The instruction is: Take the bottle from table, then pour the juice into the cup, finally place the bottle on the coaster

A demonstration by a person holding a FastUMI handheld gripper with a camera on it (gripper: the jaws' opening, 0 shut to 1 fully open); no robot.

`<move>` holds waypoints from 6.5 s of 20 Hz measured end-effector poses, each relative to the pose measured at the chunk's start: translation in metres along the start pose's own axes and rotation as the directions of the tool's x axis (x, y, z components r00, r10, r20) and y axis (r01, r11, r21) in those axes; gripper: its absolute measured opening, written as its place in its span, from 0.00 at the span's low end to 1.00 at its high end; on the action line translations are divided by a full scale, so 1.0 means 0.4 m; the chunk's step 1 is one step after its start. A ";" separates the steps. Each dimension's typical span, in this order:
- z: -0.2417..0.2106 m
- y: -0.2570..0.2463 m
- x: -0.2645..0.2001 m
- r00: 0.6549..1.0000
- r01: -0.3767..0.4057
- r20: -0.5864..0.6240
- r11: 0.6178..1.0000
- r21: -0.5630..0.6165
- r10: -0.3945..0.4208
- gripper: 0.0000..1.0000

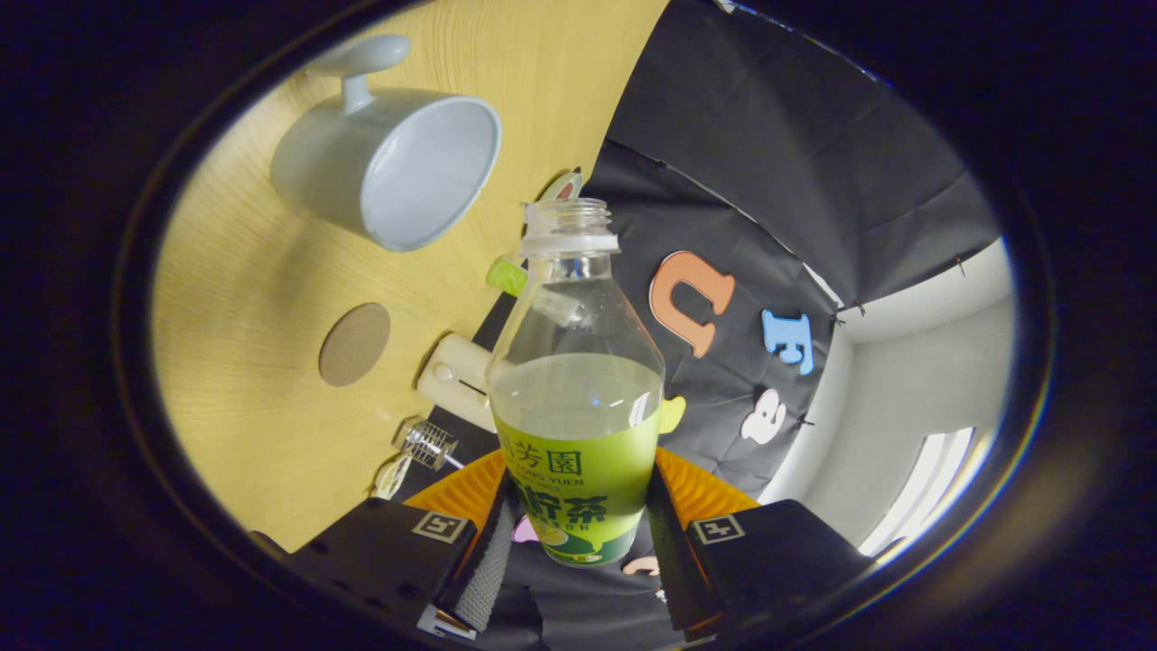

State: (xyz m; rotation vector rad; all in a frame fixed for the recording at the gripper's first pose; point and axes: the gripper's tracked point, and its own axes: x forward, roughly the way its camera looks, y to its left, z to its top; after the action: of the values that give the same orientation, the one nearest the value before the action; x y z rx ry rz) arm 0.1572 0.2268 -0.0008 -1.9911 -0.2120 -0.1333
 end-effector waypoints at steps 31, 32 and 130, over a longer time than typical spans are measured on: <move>0.030 0.156 -0.070 0.935 -0.314 0.073 0.718 0.621 0.346 0.76; 0.037 0.156 -0.071 0.929 -0.326 0.090 0.677 0.660 0.360 0.76; -0.072 0.254 -0.079 0.893 -0.016 0.225 -0.472 0.881 0.389 0.99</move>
State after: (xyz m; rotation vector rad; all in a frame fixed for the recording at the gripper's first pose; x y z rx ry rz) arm 0.1475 0.1566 -0.0850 0.0338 0.2767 0.1229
